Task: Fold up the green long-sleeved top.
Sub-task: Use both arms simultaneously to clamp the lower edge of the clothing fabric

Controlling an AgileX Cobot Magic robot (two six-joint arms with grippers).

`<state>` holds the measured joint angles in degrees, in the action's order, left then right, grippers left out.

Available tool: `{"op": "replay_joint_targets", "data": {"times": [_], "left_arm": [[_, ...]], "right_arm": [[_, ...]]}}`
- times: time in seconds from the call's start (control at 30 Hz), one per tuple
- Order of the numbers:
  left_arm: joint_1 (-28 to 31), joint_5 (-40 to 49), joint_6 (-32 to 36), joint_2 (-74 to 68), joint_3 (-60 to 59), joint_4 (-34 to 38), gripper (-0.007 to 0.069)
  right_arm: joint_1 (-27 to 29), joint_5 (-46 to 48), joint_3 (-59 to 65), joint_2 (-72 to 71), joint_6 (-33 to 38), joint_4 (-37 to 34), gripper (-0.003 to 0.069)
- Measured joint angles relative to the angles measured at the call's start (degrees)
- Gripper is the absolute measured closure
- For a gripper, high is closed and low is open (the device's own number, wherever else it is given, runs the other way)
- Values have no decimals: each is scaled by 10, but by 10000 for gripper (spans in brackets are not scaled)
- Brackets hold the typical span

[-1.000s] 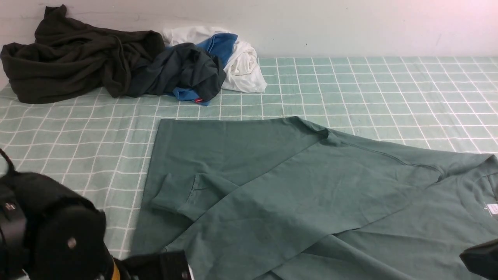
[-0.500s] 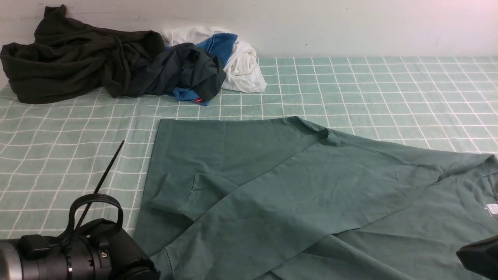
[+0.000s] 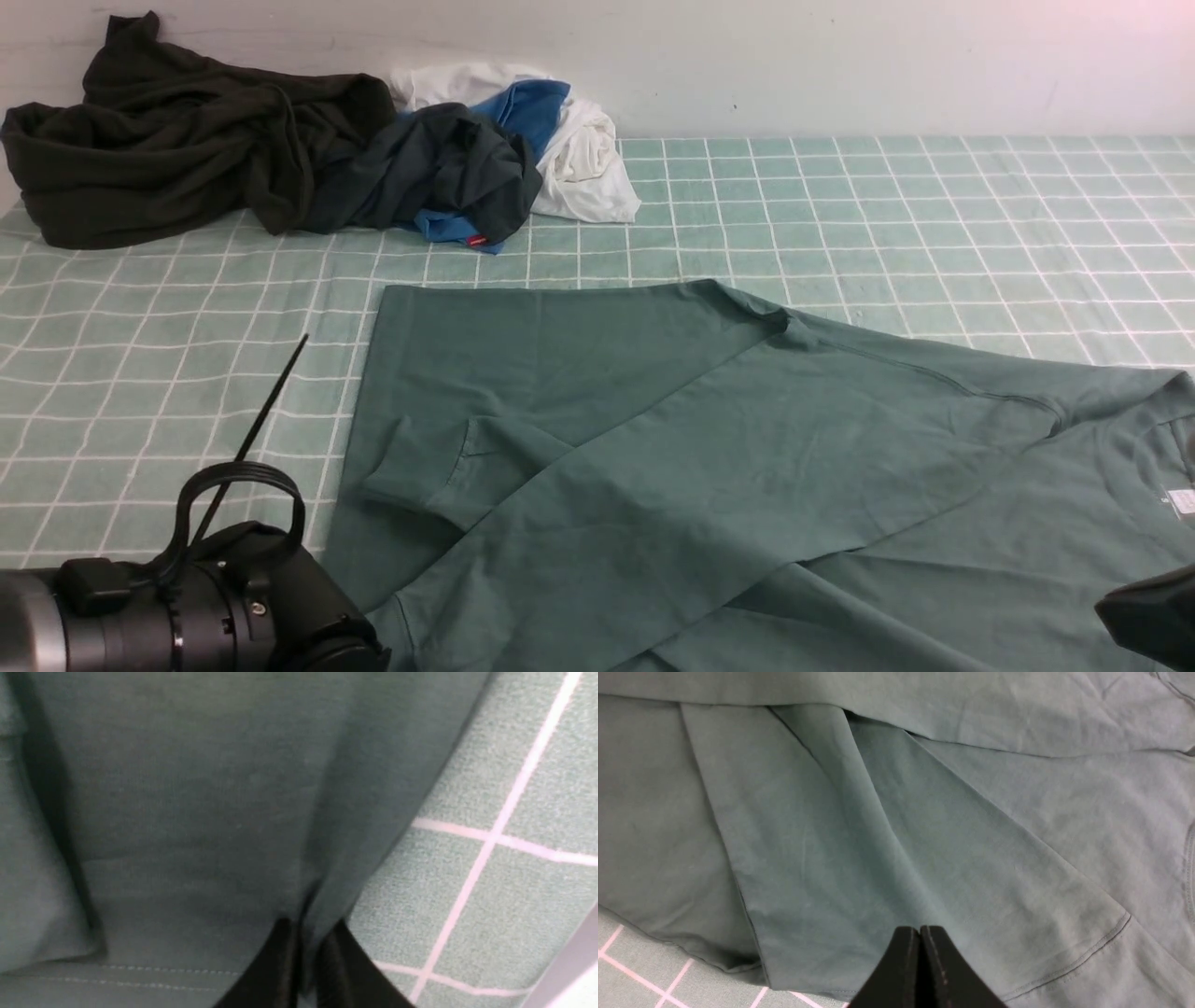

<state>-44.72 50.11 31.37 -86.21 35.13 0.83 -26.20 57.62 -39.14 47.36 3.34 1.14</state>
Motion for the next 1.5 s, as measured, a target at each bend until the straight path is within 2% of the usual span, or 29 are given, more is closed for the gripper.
{"op": "replay_joint_targets", "data": {"times": [0.13,0.4,0.7,0.77,0.83,0.93,1.07,1.17,1.5], "left_arm": [[0,39,-29,20,34,0,624],[13,102,-43,47,63,-21,628],[30,96,-45,47,41,-13,628],[30,93,-45,47,41,-8,628],[30,92,-45,47,41,-2,628],[30,84,-45,47,41,1,628],[30,84,-45,47,41,2,628],[30,84,-45,47,41,2,628],[30,84,-45,47,41,3,628]], "right_arm": [[0,0,0,0,0,1,673],[0,12,0,0,8,1,673],[-12,65,0,31,100,-11,665],[-27,73,0,71,156,-23,622],[-33,73,0,90,183,-31,594],[-46,61,0,166,254,-43,449],[-50,35,0,244,288,-26,288],[-50,10,11,288,293,0,228],[-50,-101,69,330,294,83,228]]}}
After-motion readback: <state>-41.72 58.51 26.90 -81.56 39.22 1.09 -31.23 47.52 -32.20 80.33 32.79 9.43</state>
